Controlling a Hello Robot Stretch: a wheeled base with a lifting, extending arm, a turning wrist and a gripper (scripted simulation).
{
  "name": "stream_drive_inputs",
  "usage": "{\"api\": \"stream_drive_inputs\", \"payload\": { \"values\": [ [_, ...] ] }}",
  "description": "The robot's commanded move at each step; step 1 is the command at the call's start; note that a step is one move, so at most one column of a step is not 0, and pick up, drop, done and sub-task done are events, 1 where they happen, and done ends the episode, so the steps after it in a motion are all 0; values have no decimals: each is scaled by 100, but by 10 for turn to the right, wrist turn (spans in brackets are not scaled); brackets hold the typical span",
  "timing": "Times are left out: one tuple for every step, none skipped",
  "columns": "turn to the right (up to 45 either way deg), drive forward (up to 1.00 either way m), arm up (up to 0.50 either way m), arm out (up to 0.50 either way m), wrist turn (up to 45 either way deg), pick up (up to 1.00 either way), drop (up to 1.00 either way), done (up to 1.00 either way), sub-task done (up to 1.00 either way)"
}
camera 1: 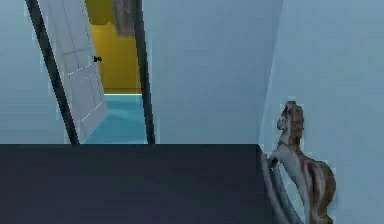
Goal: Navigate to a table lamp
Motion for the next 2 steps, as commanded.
{"api": "stream_drive_inputs", "payload": {
  "values": [
    [-450, 0, 0, 0, 0, 0, 0, 0, 0],
    [-450, 0, 0, 0, 0, 0, 0, 0, 0]
  ]
}}
